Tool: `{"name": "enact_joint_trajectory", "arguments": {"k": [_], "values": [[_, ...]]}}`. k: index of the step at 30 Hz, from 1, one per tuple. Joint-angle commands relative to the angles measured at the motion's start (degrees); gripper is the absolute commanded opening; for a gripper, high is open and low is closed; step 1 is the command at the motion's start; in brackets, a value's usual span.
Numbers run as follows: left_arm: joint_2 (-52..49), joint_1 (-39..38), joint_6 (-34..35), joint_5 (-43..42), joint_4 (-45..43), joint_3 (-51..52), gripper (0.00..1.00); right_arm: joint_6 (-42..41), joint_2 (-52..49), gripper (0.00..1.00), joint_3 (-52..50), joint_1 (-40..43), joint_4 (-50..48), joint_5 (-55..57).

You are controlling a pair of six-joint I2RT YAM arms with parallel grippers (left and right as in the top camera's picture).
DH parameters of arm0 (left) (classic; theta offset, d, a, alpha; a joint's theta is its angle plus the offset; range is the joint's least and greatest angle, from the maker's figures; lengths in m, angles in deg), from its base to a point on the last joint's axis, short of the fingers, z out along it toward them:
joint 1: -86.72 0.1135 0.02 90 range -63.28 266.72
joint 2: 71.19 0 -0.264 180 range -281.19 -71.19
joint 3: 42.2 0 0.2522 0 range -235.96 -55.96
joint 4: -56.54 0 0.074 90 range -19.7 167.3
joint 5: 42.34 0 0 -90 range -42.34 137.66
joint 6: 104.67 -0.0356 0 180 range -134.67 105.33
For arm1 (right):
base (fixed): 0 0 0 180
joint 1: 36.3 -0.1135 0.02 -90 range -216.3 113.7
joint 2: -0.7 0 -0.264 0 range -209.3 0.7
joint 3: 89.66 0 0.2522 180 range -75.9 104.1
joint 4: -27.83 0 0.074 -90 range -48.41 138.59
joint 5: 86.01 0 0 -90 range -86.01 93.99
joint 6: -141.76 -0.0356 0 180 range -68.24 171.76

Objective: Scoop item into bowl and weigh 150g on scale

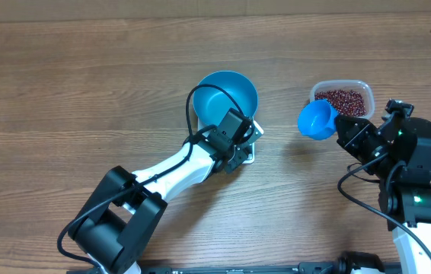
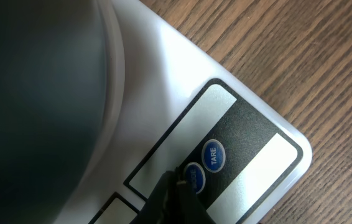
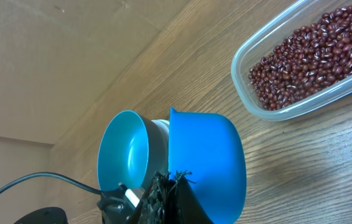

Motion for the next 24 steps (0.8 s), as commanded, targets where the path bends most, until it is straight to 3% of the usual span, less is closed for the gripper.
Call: {"name": "enact_joint_trajectory", "arguments": {"k": [1,24], "values": [[-1.1,0.6,-1.3,-0.5,0.0,0.2,0.04,0.5,0.9,0.04,1.5,0.2,-0.3,0.2],[-1.1,1.0,-1.0,0.4,1.3,0.2,0.04,0.5,0.9,0.04,1.5,0.2,-0.3,0.2]]}}
